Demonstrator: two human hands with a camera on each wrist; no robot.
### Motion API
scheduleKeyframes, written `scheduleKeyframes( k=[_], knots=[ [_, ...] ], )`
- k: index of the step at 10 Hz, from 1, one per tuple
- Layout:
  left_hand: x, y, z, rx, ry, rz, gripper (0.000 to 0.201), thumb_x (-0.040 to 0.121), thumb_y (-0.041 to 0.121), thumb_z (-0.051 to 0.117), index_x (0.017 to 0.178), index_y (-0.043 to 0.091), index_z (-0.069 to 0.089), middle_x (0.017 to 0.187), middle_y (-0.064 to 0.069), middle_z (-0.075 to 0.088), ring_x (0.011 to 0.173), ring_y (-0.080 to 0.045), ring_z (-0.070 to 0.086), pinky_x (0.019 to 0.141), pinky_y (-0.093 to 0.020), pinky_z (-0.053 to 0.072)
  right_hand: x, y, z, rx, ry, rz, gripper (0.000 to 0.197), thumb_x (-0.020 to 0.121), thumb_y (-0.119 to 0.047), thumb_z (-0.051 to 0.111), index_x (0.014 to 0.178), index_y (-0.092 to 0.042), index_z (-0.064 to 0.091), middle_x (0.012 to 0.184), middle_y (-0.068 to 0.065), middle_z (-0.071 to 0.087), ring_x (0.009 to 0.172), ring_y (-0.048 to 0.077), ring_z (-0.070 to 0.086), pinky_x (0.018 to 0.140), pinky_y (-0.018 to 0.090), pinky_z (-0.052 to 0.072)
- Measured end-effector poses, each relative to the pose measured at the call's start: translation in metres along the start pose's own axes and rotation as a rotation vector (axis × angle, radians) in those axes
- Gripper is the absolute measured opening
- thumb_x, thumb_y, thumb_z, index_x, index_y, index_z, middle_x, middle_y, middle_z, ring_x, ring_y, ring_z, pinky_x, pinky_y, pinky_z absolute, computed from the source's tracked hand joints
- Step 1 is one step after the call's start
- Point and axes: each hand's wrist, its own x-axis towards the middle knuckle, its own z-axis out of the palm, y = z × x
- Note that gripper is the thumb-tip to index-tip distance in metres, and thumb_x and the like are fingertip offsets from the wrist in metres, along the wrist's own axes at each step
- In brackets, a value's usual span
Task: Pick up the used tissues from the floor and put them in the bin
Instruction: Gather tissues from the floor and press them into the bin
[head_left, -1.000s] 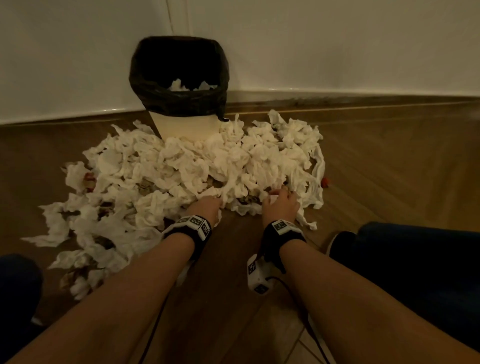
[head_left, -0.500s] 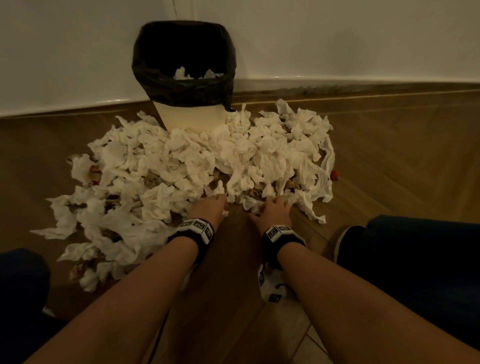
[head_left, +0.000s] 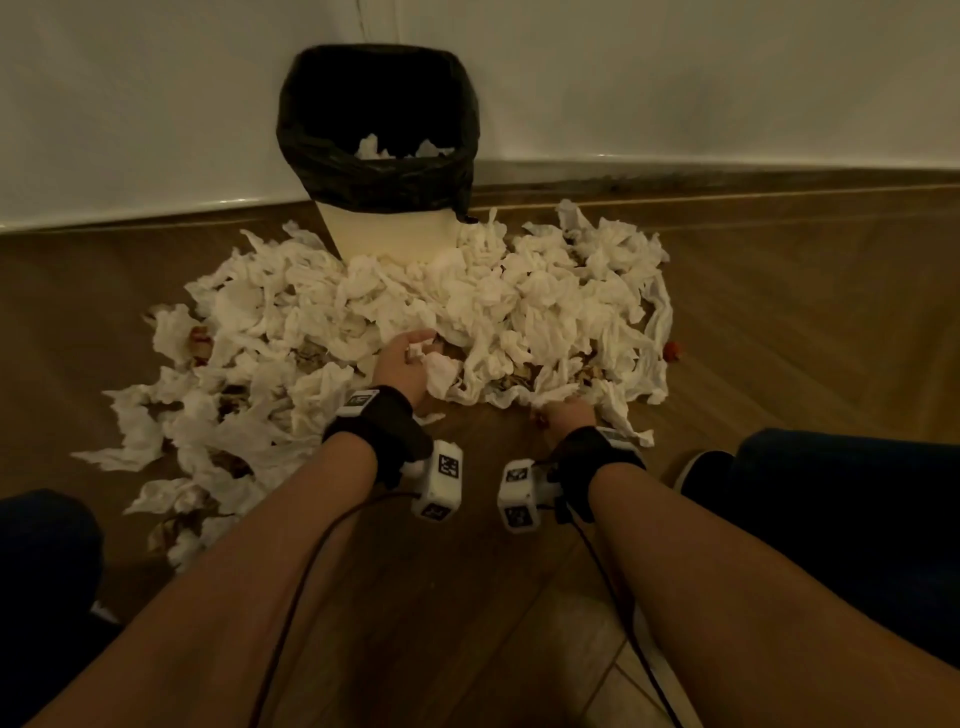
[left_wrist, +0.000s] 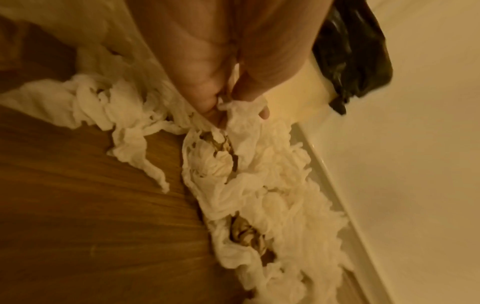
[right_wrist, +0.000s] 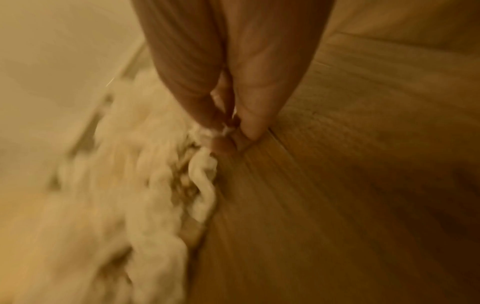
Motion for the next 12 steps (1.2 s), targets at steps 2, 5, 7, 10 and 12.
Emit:
scheduleKeyframes(
  k=[2,5,7,10,12],
  knots=[
    [-0.002,0.003,-0.007,-0.431,0.000,-0.220,0.033,0.094,-0.012,0.033,0.103,0.010,0.055,0.101,-0.010,0.057,0.084,-0.027,0.057,0.060,-0.032,0.058,-0.005,-0.006,-0.005,0.566,-0.017,0.168,0.020,0.092,-0.002,0.042,0.075,-0.010,0.050,0.079,0.007,0.050,0.076,0.021,0.053,0.067,0.027,0.044],
    [-0.004,0.003,-0.012,-0.427,-0.020,-0.285,0.026,0.092,0.000,0.037,0.106,0.013,0.055,0.101,-0.007,0.049,0.051,-0.010,0.030,0.034,-0.016,0.024,-0.015,-0.008,-0.002,0.916,-0.203,0.149,0.035,0.094,-0.042,0.050,0.114,-0.013,0.051,0.103,0.013,0.056,0.087,0.029,0.057,0.063,0.041,0.050],
    [-0.004,0.005,-0.004,-0.352,-0.012,-0.270,0.037,0.098,-0.006,0.028,0.131,0.003,0.042,0.080,-0.005,0.047,0.057,-0.011,0.037,0.047,-0.018,0.034,-0.012,-0.015,0.003,0.497,-0.313,0.116,0.033,0.103,-0.021,0.029,0.077,-0.010,0.045,0.039,-0.005,0.043,0.037,0.009,0.036,0.042,0.019,0.025],
    [-0.013,0.009,-0.004,-0.317,-0.106,-0.281,0.037,0.099,-0.002,0.022,0.126,0.012,0.043,0.073,-0.002,0.039,0.051,-0.011,0.023,0.034,-0.014,0.022,-0.032,-0.022,0.003,0.764,-0.379,0.167,0.027,0.091,0.001,0.020,0.071,-0.013,0.033,0.059,0.002,0.031,0.032,0.010,0.025,0.034,0.017,0.017],
    [-0.022,0.031,-0.010,-0.267,-0.097,-0.232,0.039,0.097,0.035,0.043,0.128,0.012,0.049,0.095,-0.003,0.052,0.070,-0.016,0.045,0.046,-0.019,0.035,-0.050,-0.049,0.005,0.816,-0.424,0.069,0.029,0.087,-0.028,0.041,0.062,-0.013,0.041,0.048,-0.001,0.035,0.045,0.013,0.028,0.042,0.021,0.030]
  ],
)
